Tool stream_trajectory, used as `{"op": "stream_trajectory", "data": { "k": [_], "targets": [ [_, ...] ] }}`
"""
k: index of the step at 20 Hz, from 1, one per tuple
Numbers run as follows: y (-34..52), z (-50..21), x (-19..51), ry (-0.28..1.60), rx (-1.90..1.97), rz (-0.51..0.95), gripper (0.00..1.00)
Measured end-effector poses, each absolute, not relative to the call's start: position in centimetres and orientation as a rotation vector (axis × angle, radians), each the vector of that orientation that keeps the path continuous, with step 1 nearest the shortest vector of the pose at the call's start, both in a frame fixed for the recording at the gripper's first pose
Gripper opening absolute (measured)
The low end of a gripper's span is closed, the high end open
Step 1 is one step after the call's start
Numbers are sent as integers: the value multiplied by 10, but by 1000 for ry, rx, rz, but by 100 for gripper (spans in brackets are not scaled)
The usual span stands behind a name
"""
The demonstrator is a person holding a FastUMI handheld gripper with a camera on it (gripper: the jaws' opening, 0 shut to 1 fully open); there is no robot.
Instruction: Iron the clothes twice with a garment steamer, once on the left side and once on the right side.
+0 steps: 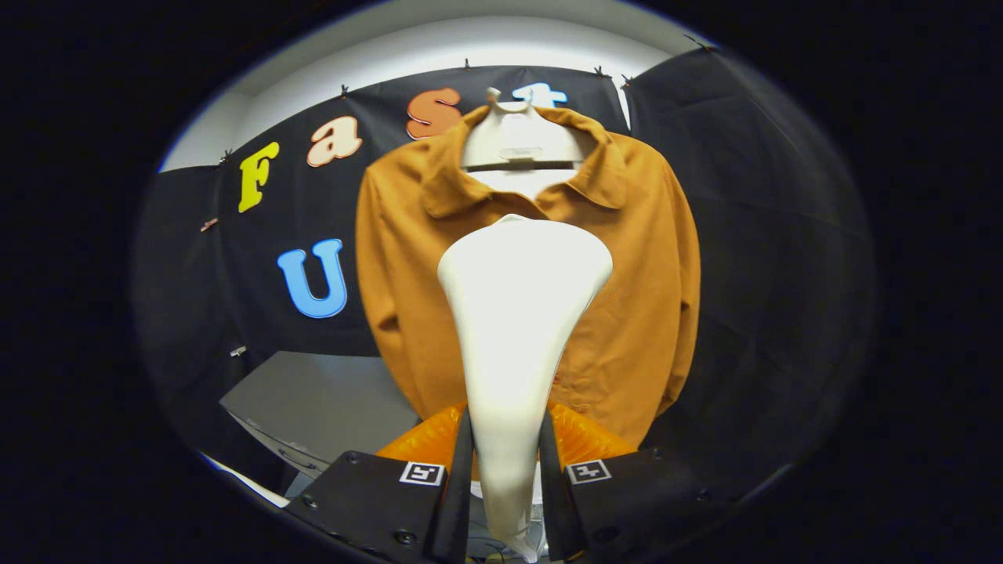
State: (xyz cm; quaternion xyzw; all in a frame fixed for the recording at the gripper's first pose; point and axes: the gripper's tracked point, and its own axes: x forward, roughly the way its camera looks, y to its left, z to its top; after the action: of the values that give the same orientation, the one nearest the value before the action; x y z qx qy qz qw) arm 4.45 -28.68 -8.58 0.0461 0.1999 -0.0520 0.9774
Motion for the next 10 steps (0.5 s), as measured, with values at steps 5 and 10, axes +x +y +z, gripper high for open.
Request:
{"op": "stream_trajectory", "data": {
  "k": [5, 10],
  "targets": [
    [-184, -55, 59, 336, 77, 12, 42],
    [-87, -40, 67, 274, 75, 124, 42]
  ]
}}
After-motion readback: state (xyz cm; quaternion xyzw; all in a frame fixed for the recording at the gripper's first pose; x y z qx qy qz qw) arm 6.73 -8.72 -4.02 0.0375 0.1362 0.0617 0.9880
